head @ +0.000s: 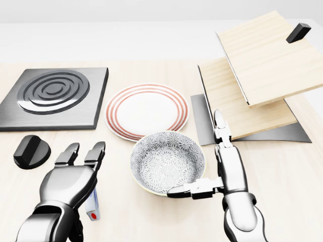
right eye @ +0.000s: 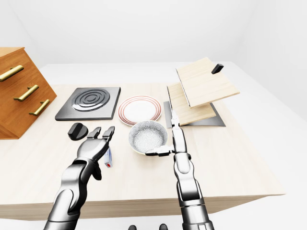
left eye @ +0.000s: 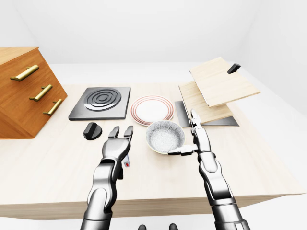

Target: Pick up the cream cheese and put it in the bowl.

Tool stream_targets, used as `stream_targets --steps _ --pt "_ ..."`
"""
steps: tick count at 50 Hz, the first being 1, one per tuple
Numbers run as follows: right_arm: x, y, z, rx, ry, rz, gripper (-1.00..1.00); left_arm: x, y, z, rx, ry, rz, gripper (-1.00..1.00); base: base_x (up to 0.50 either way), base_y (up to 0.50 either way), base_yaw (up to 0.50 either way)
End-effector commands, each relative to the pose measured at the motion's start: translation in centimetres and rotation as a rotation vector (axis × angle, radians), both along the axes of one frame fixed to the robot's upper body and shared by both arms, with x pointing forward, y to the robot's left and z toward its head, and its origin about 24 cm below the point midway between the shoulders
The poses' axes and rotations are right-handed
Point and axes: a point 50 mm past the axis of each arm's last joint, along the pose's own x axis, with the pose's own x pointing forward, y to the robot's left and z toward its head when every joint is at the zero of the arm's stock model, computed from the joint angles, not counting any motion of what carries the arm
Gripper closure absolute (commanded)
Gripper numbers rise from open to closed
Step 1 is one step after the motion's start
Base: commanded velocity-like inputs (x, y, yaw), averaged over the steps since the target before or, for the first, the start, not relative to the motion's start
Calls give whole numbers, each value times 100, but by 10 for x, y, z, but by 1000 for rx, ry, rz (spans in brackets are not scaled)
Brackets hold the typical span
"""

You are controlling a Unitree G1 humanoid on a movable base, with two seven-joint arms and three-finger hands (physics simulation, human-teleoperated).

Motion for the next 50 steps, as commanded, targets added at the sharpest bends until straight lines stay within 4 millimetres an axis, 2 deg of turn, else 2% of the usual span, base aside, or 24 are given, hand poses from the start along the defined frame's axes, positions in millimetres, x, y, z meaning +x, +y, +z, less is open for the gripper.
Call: stream_targets --steps 1,3,5,14,32,35,36,37,38,39,42,43,50 --pt "1 1 4 4 -14 4 -100 2 -3 -12 26 40 -9 -100 0 0 0" --pt "1 1 4 4 -14 3 -100 2 -4 -15 33 60 -11 -100 0 0 0" --pt "1 1 3 4 -12 2 -100 2 -5 -20 41 66 -15 -78 0 0 0" --pt "1 2 2 2 -7 3 -100 5 -11 -40 66 114 -33 -99 0 0 0" --pt "1 1 1 6 -5 0 -100 9 -14 -57 89 159 -47 -100 0 0 0" --pt "1 0 1 7 -4 -1 -100 9 -15 -58 93 164 -51 -68 0 0 0" --pt "1 0 1 7 -3 -1 -100 9 -15 -58 94 165 -52 -25 0 0 0" --pt "1 0 1 7 -3 -1 -100 9 -15 -58 94 166 -53 -25 0 0 0" --pt "2 0 1 8 -1 -2 -100 9 -15 -59 94 166 -54 -7 0 0 0" --pt "2 0 1 8 -2 -2 -100 9 -16 -58 98 165 -56 25 0 0 0" --pt "1 0 2 8 -6 -1 -100 8 -16 -59 97 171 -56 86 0 0 0" --pt "1 0 2 8 -6 0 -100 8 -15 -60 99 172 -54 100 0 0 0" --pt "0 1 1 6 -4 0 -100 8 -12 -63 104 181 -46 100 0 0 0"
